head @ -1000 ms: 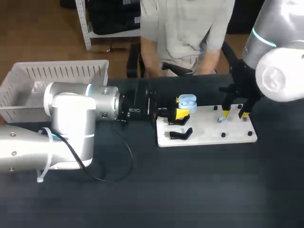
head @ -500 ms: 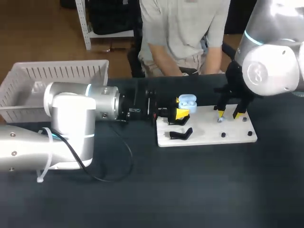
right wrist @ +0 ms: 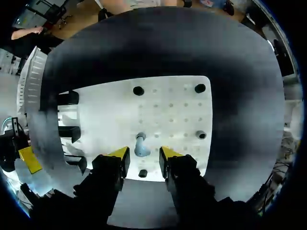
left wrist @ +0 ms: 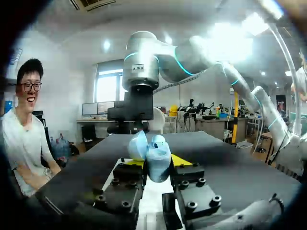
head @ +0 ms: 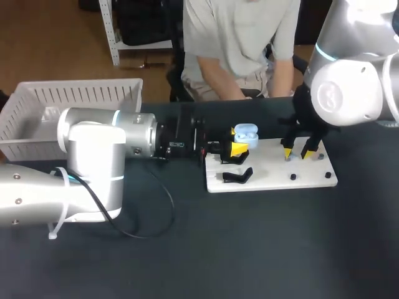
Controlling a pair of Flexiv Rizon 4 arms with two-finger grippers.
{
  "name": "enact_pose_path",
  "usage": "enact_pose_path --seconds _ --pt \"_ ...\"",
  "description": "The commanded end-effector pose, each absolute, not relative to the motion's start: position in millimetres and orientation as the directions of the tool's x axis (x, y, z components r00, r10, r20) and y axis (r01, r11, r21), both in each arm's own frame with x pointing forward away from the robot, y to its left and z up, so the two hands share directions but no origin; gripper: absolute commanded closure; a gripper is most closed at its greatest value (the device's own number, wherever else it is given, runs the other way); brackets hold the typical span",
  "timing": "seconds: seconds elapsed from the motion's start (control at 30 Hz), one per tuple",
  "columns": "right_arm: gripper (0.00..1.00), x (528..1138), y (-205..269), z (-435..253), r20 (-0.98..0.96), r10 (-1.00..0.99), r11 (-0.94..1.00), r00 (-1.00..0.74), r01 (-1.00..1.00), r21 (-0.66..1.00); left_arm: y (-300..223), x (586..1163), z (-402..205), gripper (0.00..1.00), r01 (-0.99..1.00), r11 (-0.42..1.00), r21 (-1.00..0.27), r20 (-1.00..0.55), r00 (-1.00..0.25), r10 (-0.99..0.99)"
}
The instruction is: Pick up each earbud case from the left stands, insert the matching earbuds, close the lid, and place the case in the box.
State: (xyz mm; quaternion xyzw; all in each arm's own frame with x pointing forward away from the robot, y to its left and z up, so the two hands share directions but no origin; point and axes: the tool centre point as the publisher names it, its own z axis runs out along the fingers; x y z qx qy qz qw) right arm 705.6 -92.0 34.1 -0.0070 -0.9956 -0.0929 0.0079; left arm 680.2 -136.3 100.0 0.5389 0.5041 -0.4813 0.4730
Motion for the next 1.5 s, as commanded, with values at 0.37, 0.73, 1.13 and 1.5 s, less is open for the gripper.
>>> enact_pose_path --seconds 0.37,0.73,1.13,1.5 --pt "0.76 708 -87 29 0.033 0.027 0.984 -0.999 0.032 0.178 -137 679 99 1.00 0.999 -0.038 0.029 -0.996 0.032 0.085" --pt "1.00 705 -89 39 0.006 0.035 0.983 -0.999 0.036 0.178 -137 679 99 1.00 0.999 -0.038 0.029 -0.996 0.032 0.085" --pt "1.00 685 -87 93 -0.039 0.041 0.981 -0.998 0.032 0.190 -137 679 99 1.00 0.999 -0.038 0.029 -0.996 0.032 0.085" --pt "1.00 667 -61 159 -0.067 0.074 0.995 -0.995 0.070 0.067 -137 679 99 1.00 0.999 -0.038 0.029 -0.996 0.032 0.085"
